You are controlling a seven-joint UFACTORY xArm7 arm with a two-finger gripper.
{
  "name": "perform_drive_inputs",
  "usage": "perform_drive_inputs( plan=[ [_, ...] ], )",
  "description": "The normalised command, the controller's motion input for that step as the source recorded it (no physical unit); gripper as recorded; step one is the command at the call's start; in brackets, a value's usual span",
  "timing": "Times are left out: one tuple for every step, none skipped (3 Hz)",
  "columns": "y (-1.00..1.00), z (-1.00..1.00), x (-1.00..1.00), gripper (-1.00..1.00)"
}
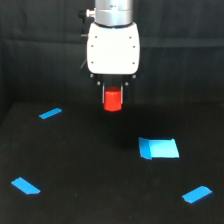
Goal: Pick up the red object from the table
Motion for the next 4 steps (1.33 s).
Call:
perform_drive_inputs(
  plan=[
    [-0.07,0.09,0.06,-0.86],
    [-0.1,0.19,0.09,-0.99],
    [0.0,0.1,0.06,-0.97],
    [-0.02,0.18,0.07,-0.98]
  ],
)
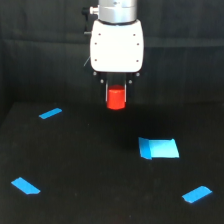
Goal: Pick up the red object from the table
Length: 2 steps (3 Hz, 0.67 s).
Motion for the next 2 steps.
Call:
perform_drive_inputs(
  plan=[
    [-0.03,0.18,0.02,-0.96],
    [-0.04,0.2,0.01,-1.0]
  ],
)
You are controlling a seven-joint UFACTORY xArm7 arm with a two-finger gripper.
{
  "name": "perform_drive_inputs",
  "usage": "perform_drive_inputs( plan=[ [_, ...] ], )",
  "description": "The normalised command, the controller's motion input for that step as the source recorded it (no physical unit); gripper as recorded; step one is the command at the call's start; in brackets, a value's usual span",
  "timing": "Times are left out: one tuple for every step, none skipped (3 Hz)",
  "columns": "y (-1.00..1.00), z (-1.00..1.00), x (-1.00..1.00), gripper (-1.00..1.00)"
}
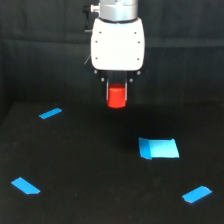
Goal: Pick up the red object from the table
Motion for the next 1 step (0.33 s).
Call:
perform_drive_inputs(
  plan=[
    [-0.07,0.18,-0.03,-1.0]
  ],
)
